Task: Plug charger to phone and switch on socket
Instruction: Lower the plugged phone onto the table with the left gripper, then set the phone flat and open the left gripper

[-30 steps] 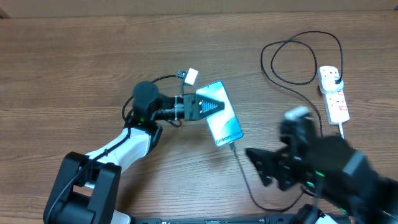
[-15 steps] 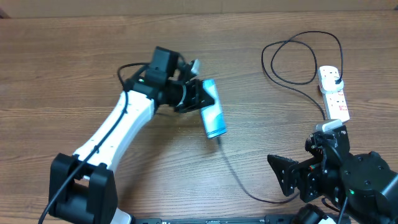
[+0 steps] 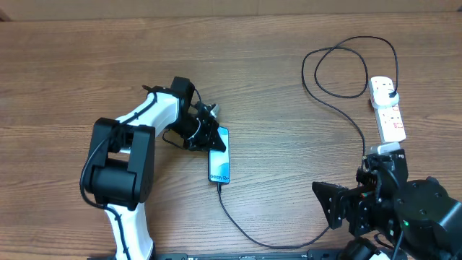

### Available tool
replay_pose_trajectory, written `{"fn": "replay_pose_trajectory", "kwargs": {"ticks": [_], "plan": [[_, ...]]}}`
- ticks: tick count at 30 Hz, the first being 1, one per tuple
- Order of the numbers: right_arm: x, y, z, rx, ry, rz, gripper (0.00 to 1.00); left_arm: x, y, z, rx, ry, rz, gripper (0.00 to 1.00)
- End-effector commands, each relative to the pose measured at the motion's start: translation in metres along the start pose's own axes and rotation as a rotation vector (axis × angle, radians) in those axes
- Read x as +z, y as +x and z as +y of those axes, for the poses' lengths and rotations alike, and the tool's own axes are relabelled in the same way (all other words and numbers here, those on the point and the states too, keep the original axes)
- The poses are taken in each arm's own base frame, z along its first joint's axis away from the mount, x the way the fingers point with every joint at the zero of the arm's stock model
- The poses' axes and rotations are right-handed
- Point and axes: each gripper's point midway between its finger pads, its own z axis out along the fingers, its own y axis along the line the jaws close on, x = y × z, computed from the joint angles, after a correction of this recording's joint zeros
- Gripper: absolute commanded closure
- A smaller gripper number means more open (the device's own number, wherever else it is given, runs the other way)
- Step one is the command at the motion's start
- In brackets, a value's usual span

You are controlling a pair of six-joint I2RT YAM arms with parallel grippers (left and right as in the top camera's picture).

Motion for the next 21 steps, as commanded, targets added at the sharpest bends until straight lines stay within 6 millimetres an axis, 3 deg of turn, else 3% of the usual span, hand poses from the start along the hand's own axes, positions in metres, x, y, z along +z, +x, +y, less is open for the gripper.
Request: {"fn": "replay_pose_trajectory", "kwargs": {"ticks": [1,21], "plan": [[-0.002,-0.003,-0.002,0.049,0.009,-0.014,0.05,0.023,-0.009,0.034,0.047,-0.090,0.021,0.96],[-0.002,-0.004,-0.001,0.049,0.008,-0.018,0.00,0.022,-0.016,0.061,-0.019,-0.231,-0.008,0.80]]}}
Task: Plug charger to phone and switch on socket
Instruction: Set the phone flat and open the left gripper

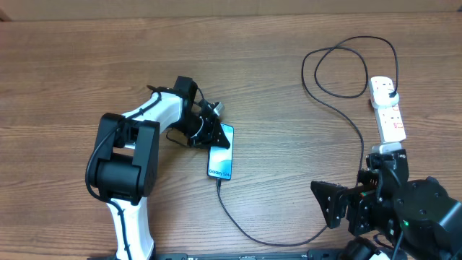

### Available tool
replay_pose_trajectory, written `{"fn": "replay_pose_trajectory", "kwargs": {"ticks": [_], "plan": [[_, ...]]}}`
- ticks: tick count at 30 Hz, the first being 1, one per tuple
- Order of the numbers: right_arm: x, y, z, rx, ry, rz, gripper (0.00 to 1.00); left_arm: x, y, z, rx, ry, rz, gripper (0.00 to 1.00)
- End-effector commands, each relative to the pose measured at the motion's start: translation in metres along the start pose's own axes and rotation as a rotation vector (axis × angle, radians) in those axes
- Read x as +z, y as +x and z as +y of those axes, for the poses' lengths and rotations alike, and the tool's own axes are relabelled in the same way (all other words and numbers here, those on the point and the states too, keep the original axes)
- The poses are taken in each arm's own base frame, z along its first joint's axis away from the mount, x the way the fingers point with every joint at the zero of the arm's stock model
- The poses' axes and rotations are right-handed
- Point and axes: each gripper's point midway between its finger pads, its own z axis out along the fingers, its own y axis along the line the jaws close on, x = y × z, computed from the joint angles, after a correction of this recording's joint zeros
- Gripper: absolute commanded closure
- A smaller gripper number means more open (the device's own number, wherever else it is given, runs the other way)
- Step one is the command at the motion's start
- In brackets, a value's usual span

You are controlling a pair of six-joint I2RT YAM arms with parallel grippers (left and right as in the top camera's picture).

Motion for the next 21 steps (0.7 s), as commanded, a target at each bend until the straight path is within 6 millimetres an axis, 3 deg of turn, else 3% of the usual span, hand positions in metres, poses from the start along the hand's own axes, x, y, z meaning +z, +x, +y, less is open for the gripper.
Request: {"fn": "replay_pose_trajectory", "kwargs": {"ticks": [1,3,8,21], "plan": [[-0.002,-0.004,-0.001,0.010,0.007,-0.017,0.00,0.011,0.003,0.056,-0.051,-0.249,0.021,0.80],[-0.002,-0.004,-0.001,0.010,0.007,-0.018,0.00,0.011,0.002,0.056,-0.050,-0.249,0.019,0.78],[-0.002,-0.003,-0.002,0.009,0.009,-0.014,0.00,0.003,0.002,0.078,-0.198,-0.385,-0.018,0.75],[-0.002,-0.003,-0.002,0.009,0.009,-0.014,0.00,0.003,-0.001,0.081,-0.225,-0.405,-0.036,0.65]]}}
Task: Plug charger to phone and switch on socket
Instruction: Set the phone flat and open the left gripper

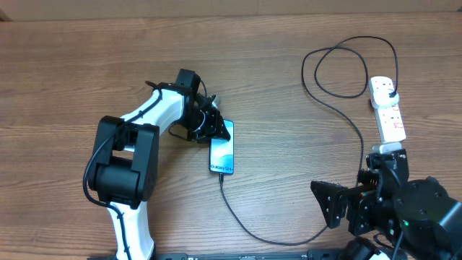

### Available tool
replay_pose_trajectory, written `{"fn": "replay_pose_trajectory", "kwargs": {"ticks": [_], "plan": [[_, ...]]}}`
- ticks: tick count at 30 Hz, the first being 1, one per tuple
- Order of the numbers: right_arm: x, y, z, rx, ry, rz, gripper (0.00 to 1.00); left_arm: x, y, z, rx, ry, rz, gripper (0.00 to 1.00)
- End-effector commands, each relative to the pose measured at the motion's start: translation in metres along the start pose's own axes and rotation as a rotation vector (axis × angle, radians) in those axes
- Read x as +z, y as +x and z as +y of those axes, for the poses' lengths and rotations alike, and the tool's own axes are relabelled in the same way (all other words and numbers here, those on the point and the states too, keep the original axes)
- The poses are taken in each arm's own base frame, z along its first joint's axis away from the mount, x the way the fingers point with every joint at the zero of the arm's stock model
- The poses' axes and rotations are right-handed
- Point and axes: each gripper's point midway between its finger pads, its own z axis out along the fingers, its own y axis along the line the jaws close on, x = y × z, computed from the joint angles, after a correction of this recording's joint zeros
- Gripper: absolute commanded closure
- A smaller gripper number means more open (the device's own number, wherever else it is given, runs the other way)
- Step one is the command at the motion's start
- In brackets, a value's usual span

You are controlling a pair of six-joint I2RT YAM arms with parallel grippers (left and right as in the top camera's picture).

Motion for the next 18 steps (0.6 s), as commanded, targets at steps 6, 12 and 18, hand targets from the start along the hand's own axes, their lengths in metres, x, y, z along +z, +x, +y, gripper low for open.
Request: {"fn": "replay_pose_trajectory", "kwargs": {"ticks": [6,12,18], "plan": [[-0.002,-0.003,-0.002,0.010,0.009,-0.015,0.00,0.017,0.013,0.088,-0.087,-0.359,0.034,0.62],[-0.002,-0.003,-0.002,0.010,0.009,-0.015,0.00,0.014,0.016,0.096,-0.092,-0.409,0.040,0.60],[-0.002,-0.003,-0.002,0.010,0.009,-0.015,0.00,0.014,0.016,0.096,-0.089,-0.410,0.041,0.59]]}}
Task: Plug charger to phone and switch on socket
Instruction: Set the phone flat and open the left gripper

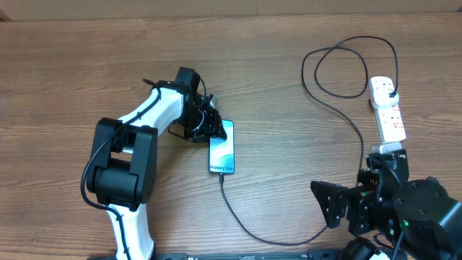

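Note:
A phone (222,148) with a lit screen lies flat on the wooden table. A black charger cable (238,224) is plugged into its near end and runs right, then up to the white socket strip (387,108) at the far right. My left gripper (210,125) sits at the phone's far left corner, with its fingers closed on that end. At the front right, my right gripper (326,204) is a dark wedge pointing left, well short of the strip. The overhead view does not show how its jaws stand.
The cable forms a loose loop (350,68) left of the strip. My left arm's white link (148,115) lies across the table left of the phone. The right arm's black base (411,209) sits just below the strip's near end.
The left gripper and phone have shifted very slightly left. The right arm, cable loop and strip have not moved.
The left gripper first held the phone's far end with the phone lower on the table and the cable plugged in. Then the phone was tilted and farther away. It now lies straight and a little farther back. The right arm stayed still throughout.

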### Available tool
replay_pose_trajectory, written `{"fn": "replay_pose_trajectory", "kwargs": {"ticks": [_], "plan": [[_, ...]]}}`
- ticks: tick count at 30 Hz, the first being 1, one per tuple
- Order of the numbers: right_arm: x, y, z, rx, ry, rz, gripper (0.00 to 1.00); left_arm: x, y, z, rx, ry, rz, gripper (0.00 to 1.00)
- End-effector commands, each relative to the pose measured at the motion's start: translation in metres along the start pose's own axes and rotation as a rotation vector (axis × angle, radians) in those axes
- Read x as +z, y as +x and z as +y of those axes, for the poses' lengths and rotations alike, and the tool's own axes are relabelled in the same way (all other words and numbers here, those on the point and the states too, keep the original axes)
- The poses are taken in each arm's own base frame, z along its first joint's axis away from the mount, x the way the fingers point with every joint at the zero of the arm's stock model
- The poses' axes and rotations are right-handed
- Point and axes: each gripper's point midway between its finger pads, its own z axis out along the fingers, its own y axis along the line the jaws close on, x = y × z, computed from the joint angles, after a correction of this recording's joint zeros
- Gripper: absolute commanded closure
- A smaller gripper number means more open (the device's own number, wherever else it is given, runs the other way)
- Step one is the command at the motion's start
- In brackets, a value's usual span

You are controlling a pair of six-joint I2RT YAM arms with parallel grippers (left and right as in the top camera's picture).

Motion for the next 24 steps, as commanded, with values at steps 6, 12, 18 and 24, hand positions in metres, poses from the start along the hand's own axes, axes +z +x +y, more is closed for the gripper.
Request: {"fn": "replay_pose_trajectory", "kwargs": {"ticks": [6,12,18,24], "plan": [[-0.002,-0.003,-0.001,0.009,0.008,-0.015,0.00,0.028,0.017,0.084,-0.077,-0.323,0.059,0.59],[-0.002,-0.003,-0.002,0.009,0.009,-0.015,0.00,0.027,0.019,0.088,-0.081,-0.347,0.064,0.59],[-0.002,-0.003,-0.001,0.009,0.008,-0.015,0.00,0.023,0.021,0.096,-0.084,-0.395,0.071,0.59],[-0.002,-0.003,-0.001,0.009,0.008,-0.015,0.00,0.023,0.021,0.096,-0.084,-0.395,0.071,0.59]]}}
